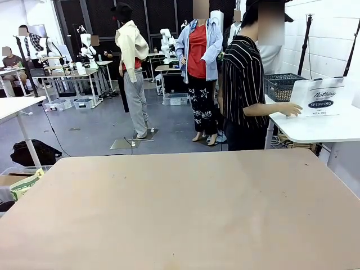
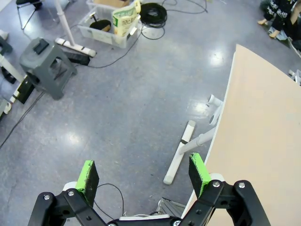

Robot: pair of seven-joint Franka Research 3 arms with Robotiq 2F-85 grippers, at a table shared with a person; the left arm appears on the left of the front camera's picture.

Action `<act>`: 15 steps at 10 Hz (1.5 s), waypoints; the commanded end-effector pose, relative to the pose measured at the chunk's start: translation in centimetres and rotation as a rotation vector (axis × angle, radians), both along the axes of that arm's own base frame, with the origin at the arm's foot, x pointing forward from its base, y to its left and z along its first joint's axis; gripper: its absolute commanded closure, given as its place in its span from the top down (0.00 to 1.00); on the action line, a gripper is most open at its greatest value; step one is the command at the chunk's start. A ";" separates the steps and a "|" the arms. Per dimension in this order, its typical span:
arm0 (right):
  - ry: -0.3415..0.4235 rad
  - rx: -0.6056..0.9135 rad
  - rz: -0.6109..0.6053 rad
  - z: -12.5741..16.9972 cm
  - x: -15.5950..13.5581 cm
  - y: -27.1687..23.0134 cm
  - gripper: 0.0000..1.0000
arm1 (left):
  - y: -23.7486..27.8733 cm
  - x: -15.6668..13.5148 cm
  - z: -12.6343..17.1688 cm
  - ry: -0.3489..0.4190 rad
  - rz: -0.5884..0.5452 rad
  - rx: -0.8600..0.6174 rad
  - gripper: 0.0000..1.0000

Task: Transfer purchased items from the store into the shopping bag.
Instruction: Open the Reusable shopping bag in the center of the table.

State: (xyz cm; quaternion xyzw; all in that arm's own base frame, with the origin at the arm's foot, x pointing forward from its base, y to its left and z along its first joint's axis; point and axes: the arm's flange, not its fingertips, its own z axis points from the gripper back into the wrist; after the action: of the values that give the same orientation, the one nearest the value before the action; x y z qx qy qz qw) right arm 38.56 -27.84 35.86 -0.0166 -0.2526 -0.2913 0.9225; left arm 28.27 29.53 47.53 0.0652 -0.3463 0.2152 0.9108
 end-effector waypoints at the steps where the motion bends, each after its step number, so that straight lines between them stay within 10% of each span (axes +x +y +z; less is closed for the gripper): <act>1: 0.002 0.006 -0.009 -0.1 0.1 0.1 1.00 | -0.1 0.0 0.0 -0.001 0.010 -0.013 1.00; 15: 0.002 0.006 -0.009 -0.1 0.1 0.1 1.00 | -0.1 0.0 0.0 -0.001 0.010 -0.013 1.00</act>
State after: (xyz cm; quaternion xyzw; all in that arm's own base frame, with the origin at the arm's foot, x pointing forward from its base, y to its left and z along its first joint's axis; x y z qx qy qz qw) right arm 38.56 -27.83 35.86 -0.0166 -0.2526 -0.2913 0.9225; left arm 28.27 29.53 47.53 0.0651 -0.3463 0.2152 0.9108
